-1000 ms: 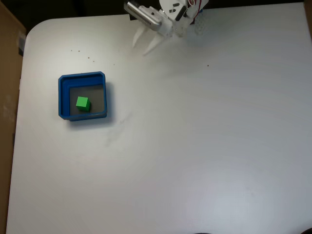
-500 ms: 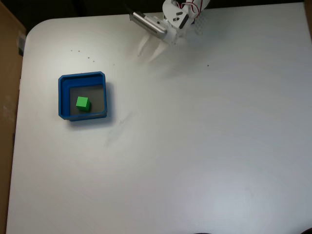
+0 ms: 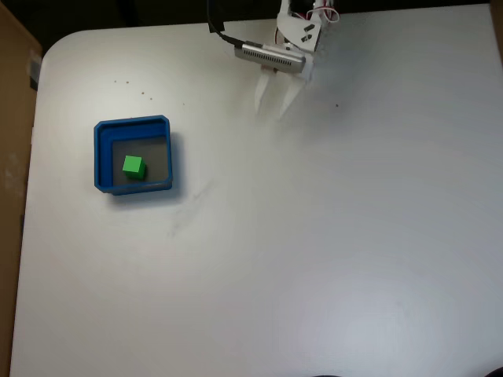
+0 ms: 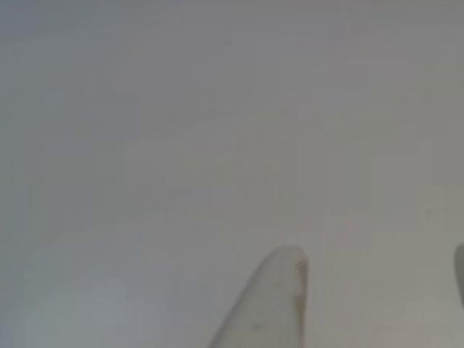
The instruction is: Pick up green cube and drop it in the blue box
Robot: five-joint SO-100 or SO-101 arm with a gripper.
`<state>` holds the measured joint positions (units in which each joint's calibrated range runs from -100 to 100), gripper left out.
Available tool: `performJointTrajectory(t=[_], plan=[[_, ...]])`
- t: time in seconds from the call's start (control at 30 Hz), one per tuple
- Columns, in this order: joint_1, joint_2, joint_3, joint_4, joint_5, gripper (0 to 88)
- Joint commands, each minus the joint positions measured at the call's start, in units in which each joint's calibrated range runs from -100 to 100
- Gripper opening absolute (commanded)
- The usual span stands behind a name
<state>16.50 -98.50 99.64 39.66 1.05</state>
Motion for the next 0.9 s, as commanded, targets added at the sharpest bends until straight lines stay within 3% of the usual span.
performJointTrajectory(t=[0.0,0.43,0.6,0.87], plan=[[-7.04,-1.0,0.36,-1.14,-0.15,16.7],[-21.85,-0.5,0.36,-1.14,-0.2,16.6],[-23.65,-0.41,0.36,-1.14,-0.2,16.2],[-23.08,-0.41,0.36,-1.14,-0.2,5.3]])
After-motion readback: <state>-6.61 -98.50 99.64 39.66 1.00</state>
